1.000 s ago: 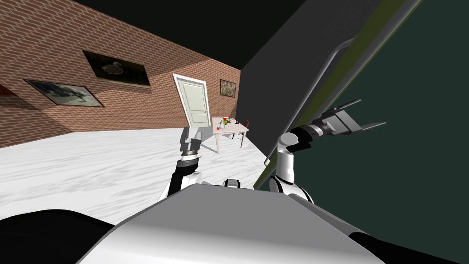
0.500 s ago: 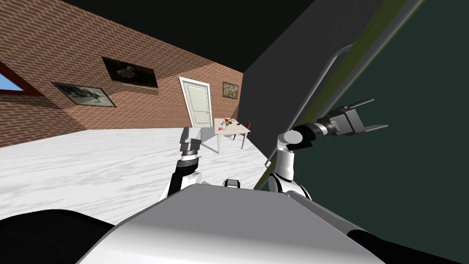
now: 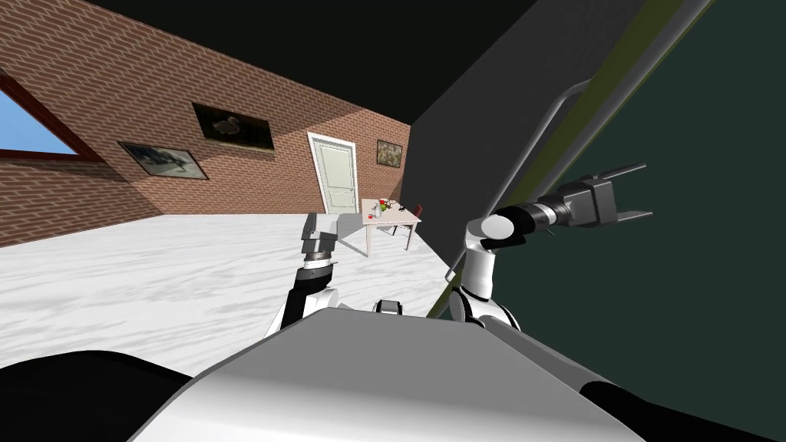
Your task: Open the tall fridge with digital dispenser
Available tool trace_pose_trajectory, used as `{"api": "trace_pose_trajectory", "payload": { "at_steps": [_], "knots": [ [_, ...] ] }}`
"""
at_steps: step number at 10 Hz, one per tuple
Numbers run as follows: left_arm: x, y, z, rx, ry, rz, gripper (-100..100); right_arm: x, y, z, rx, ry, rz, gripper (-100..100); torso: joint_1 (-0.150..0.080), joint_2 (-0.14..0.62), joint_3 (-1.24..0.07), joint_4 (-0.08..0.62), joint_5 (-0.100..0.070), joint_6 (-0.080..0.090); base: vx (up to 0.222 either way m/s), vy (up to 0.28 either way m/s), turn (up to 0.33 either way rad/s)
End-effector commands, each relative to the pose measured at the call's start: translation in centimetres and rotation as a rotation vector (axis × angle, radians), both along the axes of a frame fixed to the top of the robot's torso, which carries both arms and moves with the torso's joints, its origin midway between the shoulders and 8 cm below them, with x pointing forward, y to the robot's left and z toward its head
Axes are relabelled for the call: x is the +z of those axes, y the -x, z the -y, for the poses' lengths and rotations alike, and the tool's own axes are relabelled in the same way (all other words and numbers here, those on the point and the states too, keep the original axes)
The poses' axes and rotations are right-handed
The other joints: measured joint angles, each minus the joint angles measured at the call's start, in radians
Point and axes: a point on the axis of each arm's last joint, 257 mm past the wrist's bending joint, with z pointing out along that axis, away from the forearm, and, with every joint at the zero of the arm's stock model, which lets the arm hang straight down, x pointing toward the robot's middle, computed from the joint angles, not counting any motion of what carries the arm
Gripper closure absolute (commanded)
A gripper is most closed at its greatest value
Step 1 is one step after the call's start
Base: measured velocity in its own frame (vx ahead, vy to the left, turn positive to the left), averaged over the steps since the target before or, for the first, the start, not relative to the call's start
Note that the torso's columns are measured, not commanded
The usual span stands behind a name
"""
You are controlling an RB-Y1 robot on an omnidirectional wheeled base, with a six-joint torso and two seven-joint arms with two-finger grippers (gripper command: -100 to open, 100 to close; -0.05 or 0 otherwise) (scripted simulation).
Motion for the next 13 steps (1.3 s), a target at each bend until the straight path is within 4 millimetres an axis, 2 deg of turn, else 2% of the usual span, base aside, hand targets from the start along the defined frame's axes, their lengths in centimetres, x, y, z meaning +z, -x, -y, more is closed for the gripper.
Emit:
{"api": "trace_pose_trajectory", "payload": {
  "at_steps": [1, 13],
  "knots": [
    [0.0, 0.0, 0.0, 0.0, 0.0, 0.0, 0, -0.97, -1.21, 0.64, 0.055, -0.06, 0.028, -100, -0.004, -0.002, -0.003, 0.0, 0.0, -0.001, 0.004, -0.023, 0.073],
    [0.0, 0.0, 0.0, 0.0, 0.0, 0.0, 0, -1.74, -1.93, 1.12, 0.149, -0.175, 0.129, -100, -0.008, -0.02, -0.015, -0.01, -0.005, -0.009, -0.002, -0.008, 0.039]
  ]
}}
